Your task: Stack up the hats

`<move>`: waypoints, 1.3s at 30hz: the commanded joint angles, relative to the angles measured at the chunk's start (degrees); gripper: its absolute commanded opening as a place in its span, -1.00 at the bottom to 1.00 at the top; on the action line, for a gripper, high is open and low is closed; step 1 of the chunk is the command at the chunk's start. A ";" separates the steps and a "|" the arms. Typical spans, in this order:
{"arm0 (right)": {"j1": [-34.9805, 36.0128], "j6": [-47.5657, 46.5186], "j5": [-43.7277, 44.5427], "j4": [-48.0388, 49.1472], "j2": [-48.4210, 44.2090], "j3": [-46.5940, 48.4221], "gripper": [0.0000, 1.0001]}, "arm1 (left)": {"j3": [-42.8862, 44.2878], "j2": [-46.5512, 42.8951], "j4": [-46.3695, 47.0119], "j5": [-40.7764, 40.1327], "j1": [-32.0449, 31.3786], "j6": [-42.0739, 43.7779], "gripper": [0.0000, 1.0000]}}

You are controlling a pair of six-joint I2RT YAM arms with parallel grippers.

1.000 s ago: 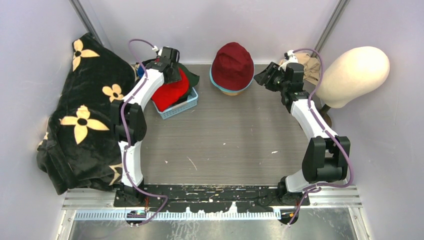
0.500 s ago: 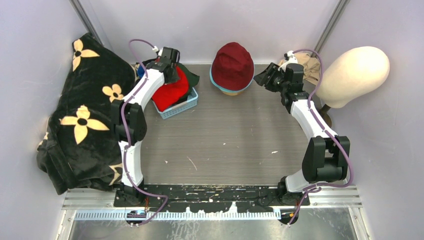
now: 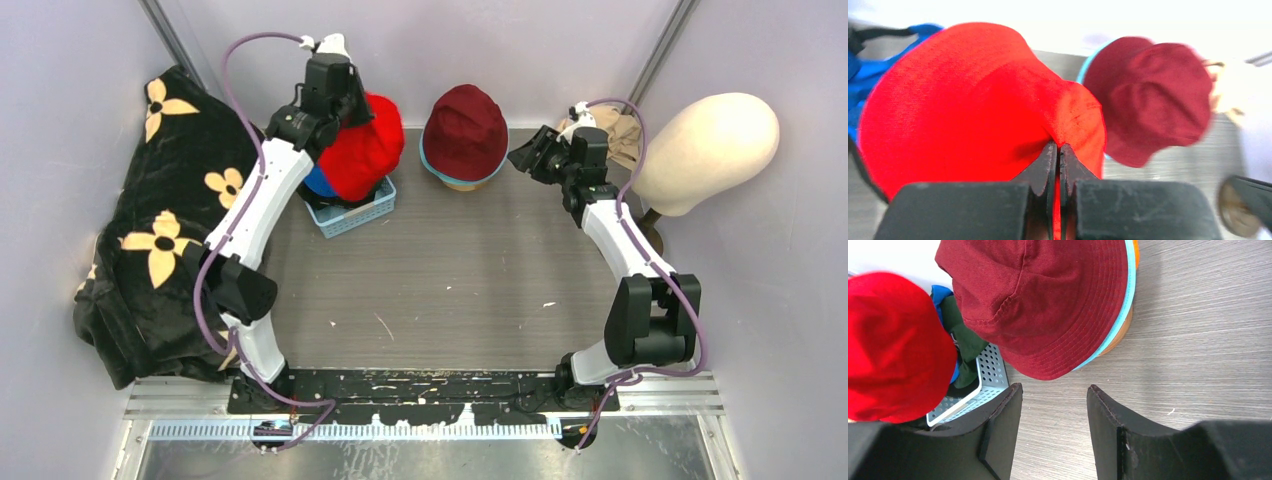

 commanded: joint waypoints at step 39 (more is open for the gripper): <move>-7.08 2.42 -4.56 6.53 -7.65 -3.62 0.10 | 30.97 29.39 66.93 44.67 -1.44 -48.58 -1.00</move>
